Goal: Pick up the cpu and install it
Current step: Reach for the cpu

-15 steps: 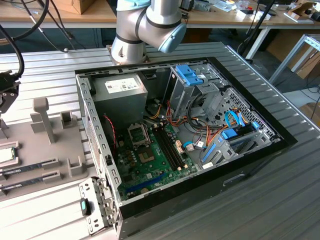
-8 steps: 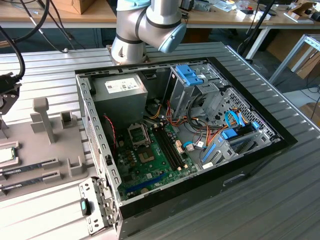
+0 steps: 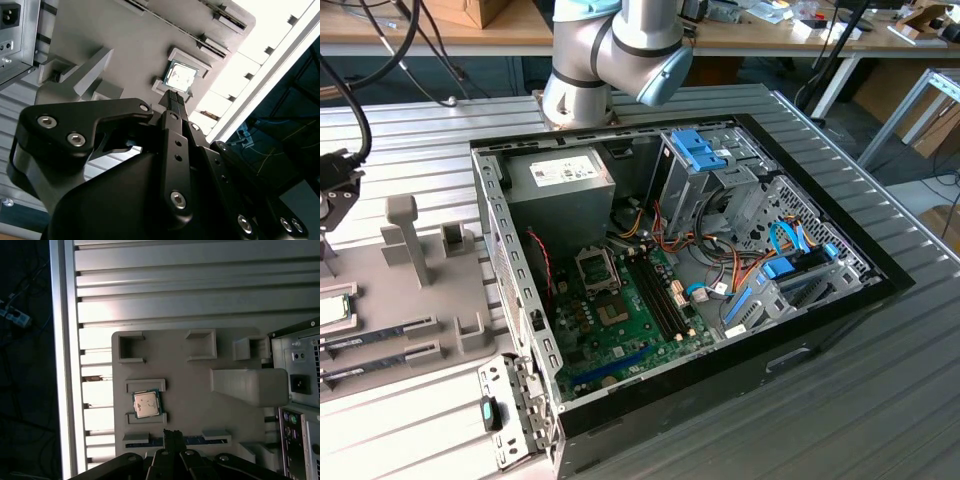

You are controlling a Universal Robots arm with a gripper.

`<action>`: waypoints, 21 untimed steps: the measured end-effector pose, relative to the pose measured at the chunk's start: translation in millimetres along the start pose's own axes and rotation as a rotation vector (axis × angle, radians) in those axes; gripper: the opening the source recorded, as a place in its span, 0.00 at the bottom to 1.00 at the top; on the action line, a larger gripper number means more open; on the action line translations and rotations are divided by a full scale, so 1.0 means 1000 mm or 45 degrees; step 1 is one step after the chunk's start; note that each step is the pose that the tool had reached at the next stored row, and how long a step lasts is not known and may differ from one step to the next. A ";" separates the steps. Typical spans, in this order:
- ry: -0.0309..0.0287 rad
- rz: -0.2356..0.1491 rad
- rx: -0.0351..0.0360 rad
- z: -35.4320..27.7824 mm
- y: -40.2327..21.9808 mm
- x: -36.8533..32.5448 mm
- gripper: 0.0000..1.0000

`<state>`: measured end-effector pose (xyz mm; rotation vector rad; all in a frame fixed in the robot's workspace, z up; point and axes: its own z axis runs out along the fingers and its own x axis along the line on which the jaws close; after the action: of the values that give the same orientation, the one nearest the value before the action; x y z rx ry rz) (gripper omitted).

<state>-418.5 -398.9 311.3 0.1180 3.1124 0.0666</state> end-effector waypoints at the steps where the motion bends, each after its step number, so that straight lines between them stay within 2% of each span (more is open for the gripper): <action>1: 0.0000 0.000 0.0000 0.0006 0.0000 0.0000 0.11; 21: 0.0003 0.000 0.0003 0.0100 -0.0005 0.0003 0.11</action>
<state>-418.6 -398.9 301.3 0.1180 3.1126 0.0663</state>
